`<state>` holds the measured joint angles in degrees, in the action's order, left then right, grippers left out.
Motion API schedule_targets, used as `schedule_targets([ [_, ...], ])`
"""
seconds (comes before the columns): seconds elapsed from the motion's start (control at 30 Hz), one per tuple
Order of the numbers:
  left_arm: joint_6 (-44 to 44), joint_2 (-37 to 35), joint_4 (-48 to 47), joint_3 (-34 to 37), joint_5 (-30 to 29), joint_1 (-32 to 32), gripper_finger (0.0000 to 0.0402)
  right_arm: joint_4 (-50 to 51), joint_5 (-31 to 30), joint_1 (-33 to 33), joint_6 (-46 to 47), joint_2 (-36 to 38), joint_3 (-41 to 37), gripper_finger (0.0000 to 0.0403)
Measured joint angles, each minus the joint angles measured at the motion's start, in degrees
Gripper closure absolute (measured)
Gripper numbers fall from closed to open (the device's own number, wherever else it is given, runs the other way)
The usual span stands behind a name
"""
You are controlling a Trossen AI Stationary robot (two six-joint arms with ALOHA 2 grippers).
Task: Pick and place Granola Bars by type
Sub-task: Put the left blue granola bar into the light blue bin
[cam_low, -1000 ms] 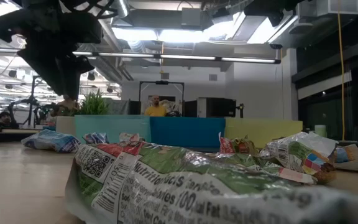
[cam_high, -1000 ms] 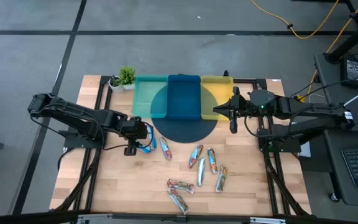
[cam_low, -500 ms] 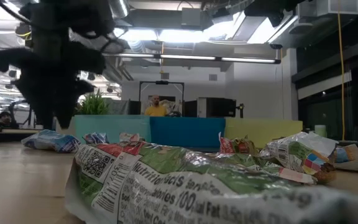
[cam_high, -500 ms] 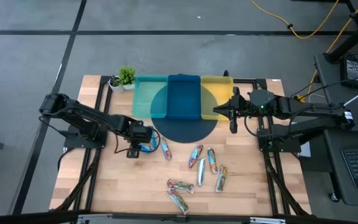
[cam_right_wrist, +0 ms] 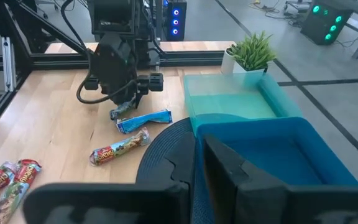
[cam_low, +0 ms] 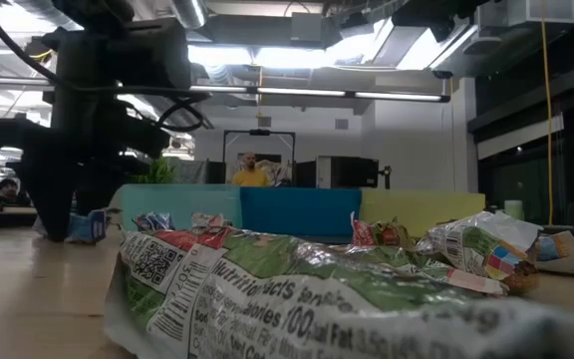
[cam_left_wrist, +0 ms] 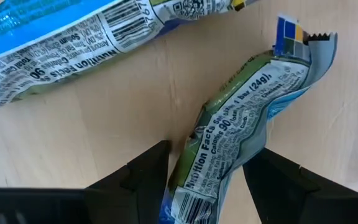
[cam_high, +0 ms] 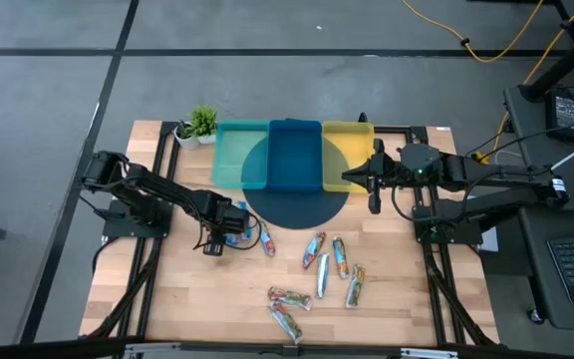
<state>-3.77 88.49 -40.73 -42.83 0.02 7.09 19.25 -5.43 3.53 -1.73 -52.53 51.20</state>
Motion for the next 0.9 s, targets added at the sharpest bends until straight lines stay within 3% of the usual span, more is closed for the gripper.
schedule_targets([
  [0.27, -0.87, 0.00, 0.02, 0.02, 0.49, -0.02, 0.0239, -0.02, -0.01, 0.00, -0.01, 0.00, 0.00, 0.0369],
  [0.43, -0.52, 0.04, -0.42, -0.19, 1.50, -0.06, 0.0298, -0.04, 0.00, 0.00, 0.02, 0.00, 0.00, 0.0369],
  [0.63, -0.31, 0.28, -8.31, -3.99, 4.93, 0.73, 0.0373, -0.04, 0.00, -0.02, -0.01, 0.00, 0.00, 0.0369],
  [0.9, 0.47, -4.39, -16.68, -12.17, 1.08, 1.55, 0.0364, -0.13, 0.00, 0.00, -0.34, 0.00, -0.02, 0.0369],
])
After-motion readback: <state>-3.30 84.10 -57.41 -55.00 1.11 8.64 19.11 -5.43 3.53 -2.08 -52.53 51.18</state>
